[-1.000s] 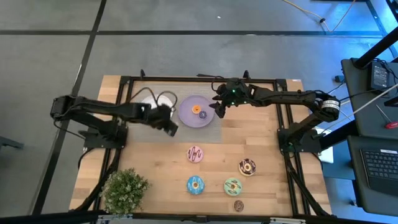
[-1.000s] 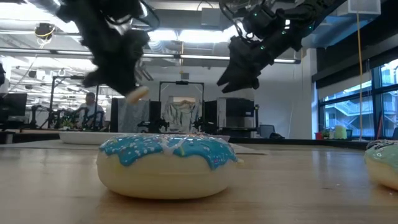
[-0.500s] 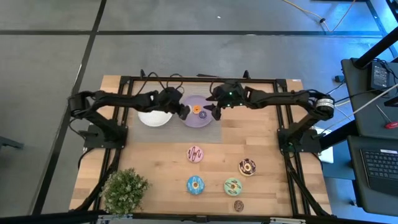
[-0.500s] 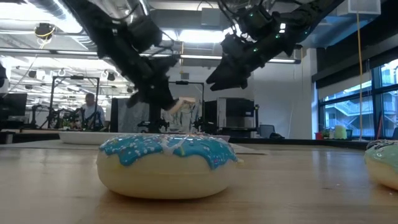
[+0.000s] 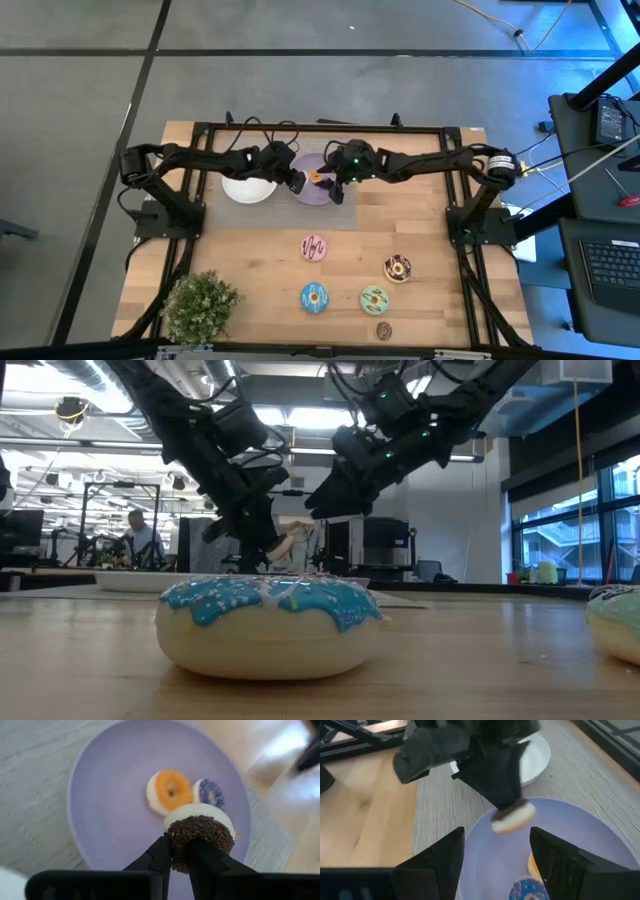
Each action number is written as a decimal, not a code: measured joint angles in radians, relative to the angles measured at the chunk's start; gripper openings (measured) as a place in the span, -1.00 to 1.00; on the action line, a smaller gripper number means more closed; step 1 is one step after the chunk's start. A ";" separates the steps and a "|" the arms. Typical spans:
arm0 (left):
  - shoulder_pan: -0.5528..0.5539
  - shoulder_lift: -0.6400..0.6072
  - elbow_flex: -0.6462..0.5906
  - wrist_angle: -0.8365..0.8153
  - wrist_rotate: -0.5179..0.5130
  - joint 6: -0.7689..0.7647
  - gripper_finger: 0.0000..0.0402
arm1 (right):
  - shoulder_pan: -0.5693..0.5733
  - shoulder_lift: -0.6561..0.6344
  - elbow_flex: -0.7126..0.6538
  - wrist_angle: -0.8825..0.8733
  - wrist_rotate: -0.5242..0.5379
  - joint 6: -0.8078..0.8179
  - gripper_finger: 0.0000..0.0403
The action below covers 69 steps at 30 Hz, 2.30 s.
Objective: Pick & Place donuts
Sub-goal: Put the small brown donut on the purple plate
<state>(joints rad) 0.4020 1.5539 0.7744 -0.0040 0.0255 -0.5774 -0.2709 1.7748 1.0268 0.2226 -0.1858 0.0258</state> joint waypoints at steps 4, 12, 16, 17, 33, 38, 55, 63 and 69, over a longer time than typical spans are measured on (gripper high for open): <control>0.000 0.000 0.020 0.000 -0.005 0.034 -0.79 | 0.016 0.056 0.046 0.001 -0.002 -0.052 0.12; 0.001 0.000 0.023 -0.086 -0.039 0.041 -0.80 | 0.024 0.090 0.110 0.002 0.002 -0.095 0.12; 0.001 0.000 0.023 -0.090 -0.069 0.041 -0.81 | 0.024 0.092 0.120 -0.001 0.006 -0.109 0.12; 0.001 0.000 0.023 -0.085 -0.069 0.042 -0.81 | 0.024 0.092 0.118 0.000 0.008 -0.110 0.12; 0.001 0.000 0.023 -0.083 -0.052 0.016 -0.58 | 0.024 0.121 0.113 -0.012 0.010 -0.085 0.12; 0.001 0.000 0.023 -0.087 -0.052 0.015 -0.46 | 0.024 0.121 0.113 -0.014 0.010 -0.083 0.12; 0.001 0.000 0.023 -0.113 -0.059 0.014 -0.13 | 0.025 0.121 0.112 -0.008 0.009 -0.087 0.12; 0.001 0.000 0.023 -0.113 -0.060 0.014 0.00 | 0.028 0.170 0.111 0.053 0.008 -0.086 0.12; 0.001 0.000 0.022 -0.112 -0.043 0.013 0.07 | 0.028 0.176 0.111 0.059 0.010 -0.113 0.12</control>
<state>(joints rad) 0.4034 1.5539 0.7967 -0.1161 -0.0176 -0.5640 -0.2428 1.9511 1.1381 0.2817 -0.1761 -0.0876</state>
